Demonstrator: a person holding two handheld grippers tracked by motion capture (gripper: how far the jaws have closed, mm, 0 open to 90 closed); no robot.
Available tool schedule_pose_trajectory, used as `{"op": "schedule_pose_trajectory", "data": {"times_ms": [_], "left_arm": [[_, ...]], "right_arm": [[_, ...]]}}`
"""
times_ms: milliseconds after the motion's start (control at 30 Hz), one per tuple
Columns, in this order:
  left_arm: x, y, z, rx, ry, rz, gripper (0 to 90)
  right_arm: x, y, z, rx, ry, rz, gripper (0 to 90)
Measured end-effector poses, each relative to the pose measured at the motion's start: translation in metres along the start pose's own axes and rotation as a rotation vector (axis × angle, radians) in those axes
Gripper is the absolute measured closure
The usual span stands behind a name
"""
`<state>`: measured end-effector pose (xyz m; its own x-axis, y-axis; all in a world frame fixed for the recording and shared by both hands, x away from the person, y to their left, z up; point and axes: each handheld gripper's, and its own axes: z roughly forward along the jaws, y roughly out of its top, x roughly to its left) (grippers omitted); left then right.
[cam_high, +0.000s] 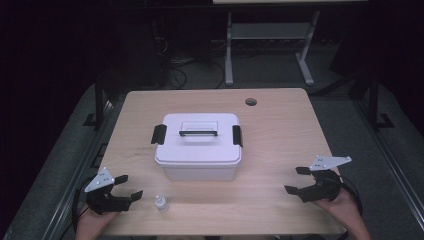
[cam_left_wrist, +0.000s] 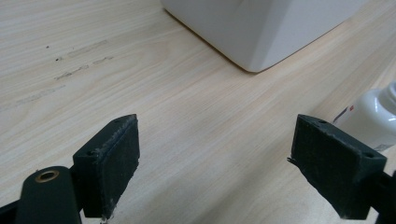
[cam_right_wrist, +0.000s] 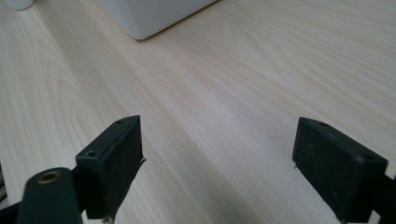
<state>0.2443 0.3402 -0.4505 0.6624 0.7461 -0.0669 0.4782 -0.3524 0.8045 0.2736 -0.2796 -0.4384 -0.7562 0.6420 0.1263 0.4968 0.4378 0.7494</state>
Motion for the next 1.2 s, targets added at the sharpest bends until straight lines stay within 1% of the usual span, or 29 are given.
{"op": "schedule_pose_trajectory", "data": {"times_ms": [67,100,167,200,233,267,333,367,400,433,467,500,533,567,600,667,700,733,767,800,867,900,933,967,1000,1133,1167,1200], "left_arm": [[0.000,0.000,0.000,0.001,-0.001,0.000,15.3],[0.000,0.000,0.000,0.001,-0.002,-0.001,15.3],[0.000,0.000,-0.001,-0.003,-0.006,-0.001,15.3],[-0.001,0.000,-0.001,-0.002,-0.006,0.002,15.3],[-0.001,-0.001,-0.001,-0.004,-0.005,0.000,15.3],[0.001,-0.001,-0.001,-0.003,-0.007,0.001,15.3],[0.001,0.000,-0.002,-0.009,-0.008,0.001,15.3],[0.001,0.000,-0.002,-0.009,-0.008,0.001,15.4],[0.001,-0.001,-0.002,-0.010,-0.007,0.000,15.4],[0.001,-0.001,-0.002,-0.010,-0.007,0.000,15.4],[0.001,-0.001,-0.002,-0.010,-0.006,0.000,15.4],[0.002,-0.001,-0.003,-0.010,-0.007,-0.001,15.4],[0.002,-0.001,-0.003,-0.012,-0.008,-0.003,15.4],[0.003,-0.002,-0.003,-0.015,-0.009,-0.006,15.4],[0.003,-0.002,-0.004,-0.017,-0.007,-0.007,15.4],[0.003,-0.001,-0.004,-0.016,-0.007,-0.008,15.5],[0.003,-0.001,-0.004,-0.016,-0.007,-0.008,15.5],[0.003,-0.001,-0.004,-0.015,-0.002,-0.007,15.5],[0.003,-0.001,-0.004,-0.012,0.006,-0.007,15.5],[0.004,-0.001,-0.004,-0.007,0.012,-0.008,15.4],[0.004,-0.001,-0.005,-0.014,0.015,-0.010,15.4],[0.004,-0.001,-0.005,-0.014,0.015,-0.010,15.4],[0.004,0.000,-0.006,-0.019,0.017,-0.010,15.4],[0.004,0.000,-0.006,-0.019,0.017,-0.010,15.4],[0.005,-0.001,-0.007,-0.019,0.016,-0.009,15.4],[0.006,-0.002,-0.007,-0.017,0.019,-0.013,15.4],[0.006,-0.002,-0.007,-0.020,0.020,-0.015,15.4],[0.007,-0.002,-0.008,-0.029,0.020,-0.017,15.4]], "right_arm": [[0.000,0.006,-0.001,0.007,0.005,-0.012,15.4],[0.000,0.006,-0.001,0.007,0.005,-0.012,15.4],[0.000,0.011,-0.001,0.016,0.018,-0.028,15.4],[0.000,0.018,-0.002,0.026,0.022,-0.047,15.4],[0.000,0.018,-0.002,0.026,0.022,-0.047,15.4],[0.001,0.025,-0.004,0.034,0.023,-0.061,15.5],[0.002,0.033,-0.006,0.036,0.029,-0.073,16.0],[0.002,0.033,-0.006,0.036,0.029,-0.073,16.0],[0.002,0.040,-0.009,0.038,0.039,-0.086,16.2],[0.002,0.040,-0.009,0.038,0.039,-0.086,16.2],[0.001,0.048,-0.011,0.042,0.036,-0.100,16.6],[0.001,0.048,-0.011,0.042,0.036,-0.100,16.6],[0.002,0.052,-0.012,0.042,0.039,-0.110,17.9],[0.002,0.059,-0.013,0.047,0.043,-0.127,18.1],[0.002,0.063,-0.013,0.052,0.048,-0.132,18.2],[0.003,0.070,-0.013,0.061,0.055,-0.143,18.2],[0.003,0.070,-0.013,0.061,0.055,-0.143,18.2],[0.004,0.078,-0.012,0.068,0.065,-0.154,18.3],[0.004,0.078,-0.012,0.068,0.065,-0.154,18.3],[0.005,0.086,-0.010,0.070,0.078,-0.167,20.5],[0.008,0.093,-0.008,0.068,0.097,-0.177,21.2],[0.008,0.093,-0.008,0.068,0.097,-0.177,21.2],[0.011,0.100,-0.007,0.079,0.101,-0.192,21.3],[0.011,0.100,-0.007,0.079,0.101,-0.192,21.3],[0.012,0.108,-0.006,0.084,0.108,-0.206,21.5],[0.016,0.121,-0.004,0.091,0.121,-0.227,22.0],[0.016,0.121,-0.004,0.091,0.121,-0.227,22.0],[0.017,0.127,-0.002,0.094,0.127,-0.237,22.0]]}}
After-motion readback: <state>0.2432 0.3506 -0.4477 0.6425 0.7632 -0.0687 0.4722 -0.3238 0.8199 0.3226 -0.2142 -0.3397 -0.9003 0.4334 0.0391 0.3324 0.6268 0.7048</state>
